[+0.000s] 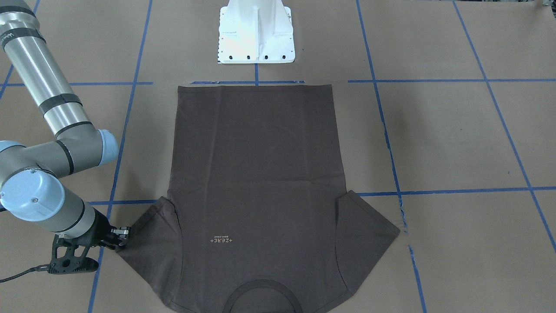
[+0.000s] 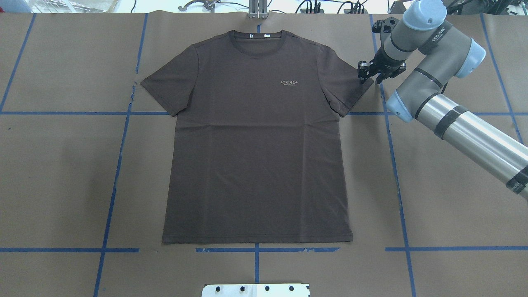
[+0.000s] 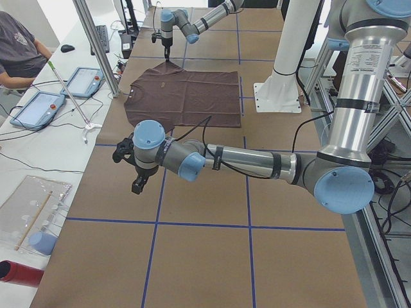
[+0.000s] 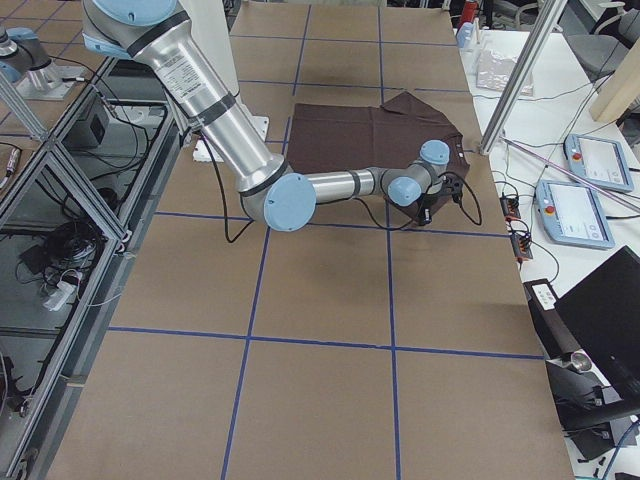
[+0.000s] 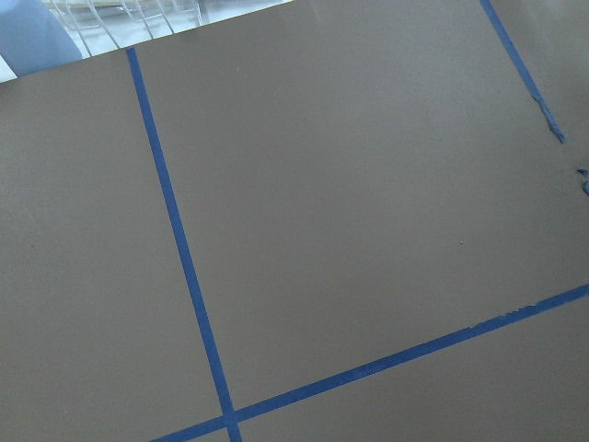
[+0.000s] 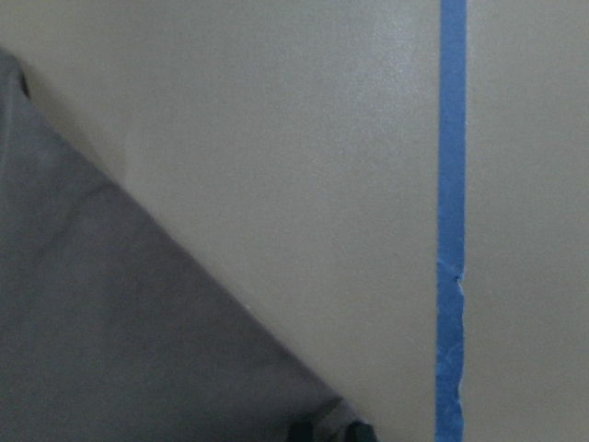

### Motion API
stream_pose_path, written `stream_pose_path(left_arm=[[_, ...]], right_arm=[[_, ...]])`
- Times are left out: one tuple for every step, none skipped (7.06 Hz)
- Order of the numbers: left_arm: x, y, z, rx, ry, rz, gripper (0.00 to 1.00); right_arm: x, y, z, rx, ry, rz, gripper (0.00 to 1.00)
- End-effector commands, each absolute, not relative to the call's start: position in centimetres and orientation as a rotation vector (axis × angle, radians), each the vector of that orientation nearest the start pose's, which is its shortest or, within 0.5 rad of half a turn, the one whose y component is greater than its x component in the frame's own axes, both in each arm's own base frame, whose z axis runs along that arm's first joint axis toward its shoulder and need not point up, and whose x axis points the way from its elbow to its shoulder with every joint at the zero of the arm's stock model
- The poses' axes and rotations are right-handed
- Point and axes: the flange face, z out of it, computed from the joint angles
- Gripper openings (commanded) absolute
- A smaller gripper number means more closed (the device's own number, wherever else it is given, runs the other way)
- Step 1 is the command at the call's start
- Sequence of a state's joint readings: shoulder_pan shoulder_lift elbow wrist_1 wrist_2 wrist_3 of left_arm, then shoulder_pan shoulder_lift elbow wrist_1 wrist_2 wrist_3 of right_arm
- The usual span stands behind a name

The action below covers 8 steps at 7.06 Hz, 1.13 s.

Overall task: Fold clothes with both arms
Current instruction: 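Move the right gripper down to the sleeve nearest it, then grasp the sleeve with the right gripper and fold it inward onto the shirt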

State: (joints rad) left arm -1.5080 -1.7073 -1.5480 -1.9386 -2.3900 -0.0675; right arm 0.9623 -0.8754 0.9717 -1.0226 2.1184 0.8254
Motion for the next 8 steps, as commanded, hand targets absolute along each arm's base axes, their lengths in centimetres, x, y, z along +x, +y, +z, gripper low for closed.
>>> stream_pose_path(left_arm=[[-2.5, -57.2, 55.3, 0.399, 0.83, 0.19, 1.0], [-2.5, -57.3, 55.1, 0.402, 0.83, 0.19, 1.0], [-2.5, -57.3, 55.0, 0.404, 0.83, 0.19, 1.0], [-2.5, -57.3, 55.0, 0.403, 0.83, 0.189, 1.0], [-2.5, -57.3, 54.9, 0.405, 0.83, 0.191, 1.0], [-2.5, -57.3, 54.9, 0.405, 0.83, 0.191, 1.0], [-2.5, -57.3, 55.1, 0.404, 0.829, 0.194, 1.0], [-2.5, -57.3, 55.2, 0.404, 0.829, 0.196, 1.0]], right_arm=[[-38.7, -69.9, 44.9, 0.146, -0.827, 0.022, 0.0], [-38.7, -69.9, 44.5, 0.156, -0.841, 0.018, 0.0], [-38.7, -69.7, 43.3, 0.17, -0.862, 0.006, 0.0], [-39.0, -69.9, 40.8, 0.194, -0.887, -0.008, 0.0], [-39.7, -69.7, 37.8, 0.227, -0.916, -0.032, 0.0], [-40.8, -69.4, 34.6, 0.257, -0.945, -0.058, 0.0], [-42.9, -69.0, 30.6, 0.286, -0.976, -0.09, 0.0], [-46.5, -67.6, 27.6, 0.304, -0.99, -0.118, 0.0]])
